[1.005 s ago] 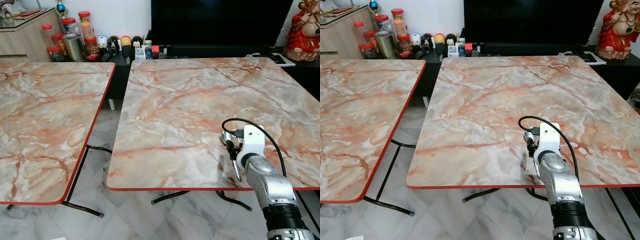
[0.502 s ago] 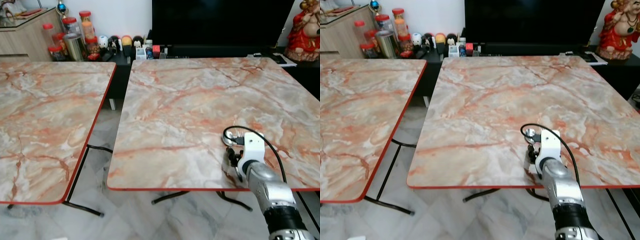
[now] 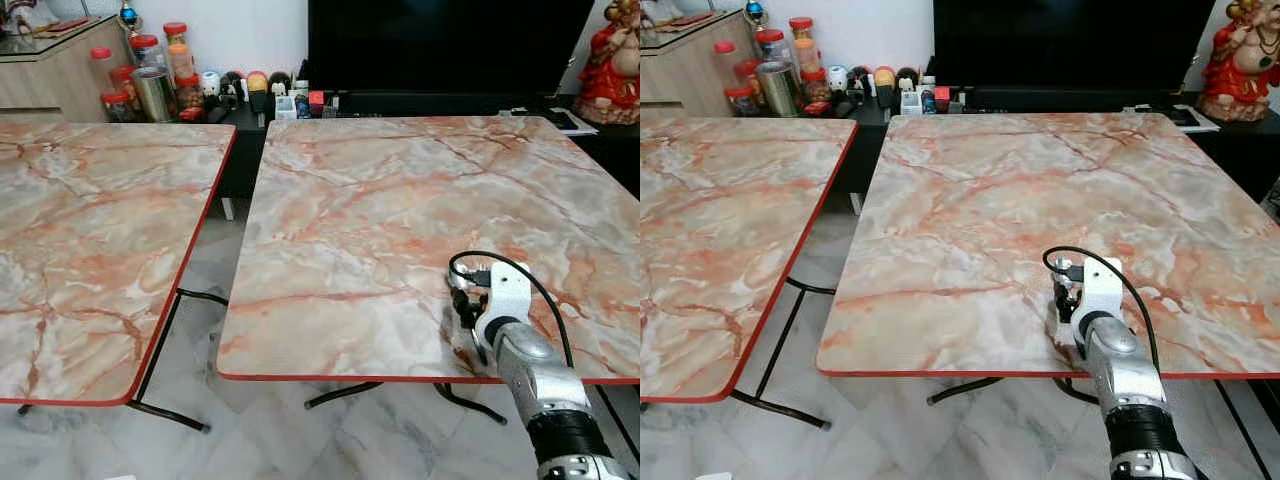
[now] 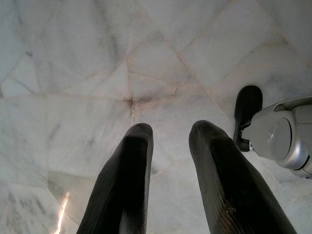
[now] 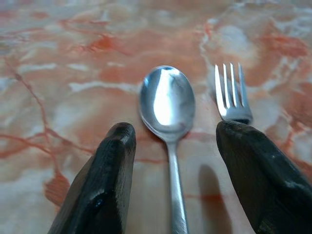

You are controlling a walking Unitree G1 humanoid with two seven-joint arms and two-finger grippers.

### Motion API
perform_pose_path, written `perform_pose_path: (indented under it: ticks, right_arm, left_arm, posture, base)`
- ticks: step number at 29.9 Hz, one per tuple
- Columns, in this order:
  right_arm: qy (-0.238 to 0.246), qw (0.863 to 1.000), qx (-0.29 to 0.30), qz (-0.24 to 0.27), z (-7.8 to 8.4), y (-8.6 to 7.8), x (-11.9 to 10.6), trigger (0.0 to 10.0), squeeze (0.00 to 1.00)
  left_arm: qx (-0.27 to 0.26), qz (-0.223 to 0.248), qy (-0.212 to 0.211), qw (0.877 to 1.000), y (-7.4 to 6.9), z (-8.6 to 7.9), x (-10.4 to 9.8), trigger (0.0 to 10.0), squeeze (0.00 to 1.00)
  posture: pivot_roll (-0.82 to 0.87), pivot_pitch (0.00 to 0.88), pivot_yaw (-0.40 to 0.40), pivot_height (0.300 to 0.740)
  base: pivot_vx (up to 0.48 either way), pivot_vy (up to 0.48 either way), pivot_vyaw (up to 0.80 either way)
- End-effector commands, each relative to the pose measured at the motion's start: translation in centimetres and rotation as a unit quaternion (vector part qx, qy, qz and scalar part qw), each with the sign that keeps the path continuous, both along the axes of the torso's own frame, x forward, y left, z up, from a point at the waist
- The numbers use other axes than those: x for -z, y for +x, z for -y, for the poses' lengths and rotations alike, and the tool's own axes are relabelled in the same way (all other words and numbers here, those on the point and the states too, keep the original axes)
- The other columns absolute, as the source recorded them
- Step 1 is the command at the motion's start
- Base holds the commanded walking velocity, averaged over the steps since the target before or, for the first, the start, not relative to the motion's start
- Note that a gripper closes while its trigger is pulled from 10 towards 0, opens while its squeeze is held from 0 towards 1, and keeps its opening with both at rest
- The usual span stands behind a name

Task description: Setting the table

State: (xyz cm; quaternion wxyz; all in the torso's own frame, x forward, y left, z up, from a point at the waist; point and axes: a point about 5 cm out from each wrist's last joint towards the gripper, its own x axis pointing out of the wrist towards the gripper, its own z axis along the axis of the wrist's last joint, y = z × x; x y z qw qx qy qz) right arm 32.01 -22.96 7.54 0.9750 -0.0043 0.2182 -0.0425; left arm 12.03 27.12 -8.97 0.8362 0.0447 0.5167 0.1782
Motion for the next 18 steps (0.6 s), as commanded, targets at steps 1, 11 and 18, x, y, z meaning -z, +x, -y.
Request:
perform_pose_path:
  ticks: [1, 11, 18]
  right_arm:
    - [0.008, 1.0, -0.001, 0.007, -0.02, 0.25, -0.22, 10.0, 0.0]
    - [0.004, 1.0, -0.001, -0.01, 0.19, 0.03, 0.4, 10.0, 0.0]
    - [0.009, 1.0, -0.012, -0.005, -0.03, 0.02, 0.42, 10.0, 0.0]
  left_arm:
    - [0.001, -0.004, 0.005, 1.0, -0.12, -0.31, -0.06, 10.0, 0.0]
    - [0.003, -0.006, 0.002, 1.0, -0.24, -0.24, 0.0, 10.0, 0.0]
    - [0.003, -0.006, 0.003, 1.0, -0.28, -0.27, 0.0, 10.0, 0.0]
  posture:
    - [0.02, 0.0, -0.007, 0.732]
    - [0.02, 0.0, -0.01, 0.732]
    - [0.01, 0.0, -0.009, 0.732]
  base:
    - [0.0, 0.0, 0.0]
    - [0.0, 0.0, 0.0]
    - [0.0, 0.0, 0.0]
